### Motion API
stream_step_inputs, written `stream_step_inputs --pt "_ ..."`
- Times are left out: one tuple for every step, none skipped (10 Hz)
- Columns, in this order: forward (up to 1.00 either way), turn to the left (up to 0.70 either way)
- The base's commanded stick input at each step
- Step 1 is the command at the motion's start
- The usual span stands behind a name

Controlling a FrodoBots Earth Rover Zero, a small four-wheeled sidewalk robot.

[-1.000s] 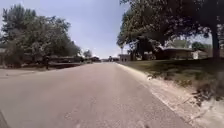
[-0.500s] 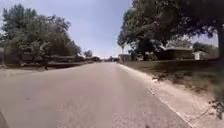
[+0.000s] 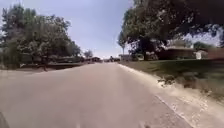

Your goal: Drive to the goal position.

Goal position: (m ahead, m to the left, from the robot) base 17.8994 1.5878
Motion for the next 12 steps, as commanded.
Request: stream_step_inputs --pt "0.7 0.0" --pt "0.7 0.0" --pt "0.7 0.0" --pt "0.7 0.0" --pt "0.7 0.0" --pt "0.7 0.0" --pt "0.7 0.0" --pt "0.7 0.0" --pt "0.7 0.0" --pt "0.7 0.0" --pt "0.7 0.0" --pt "0.7 0.0"
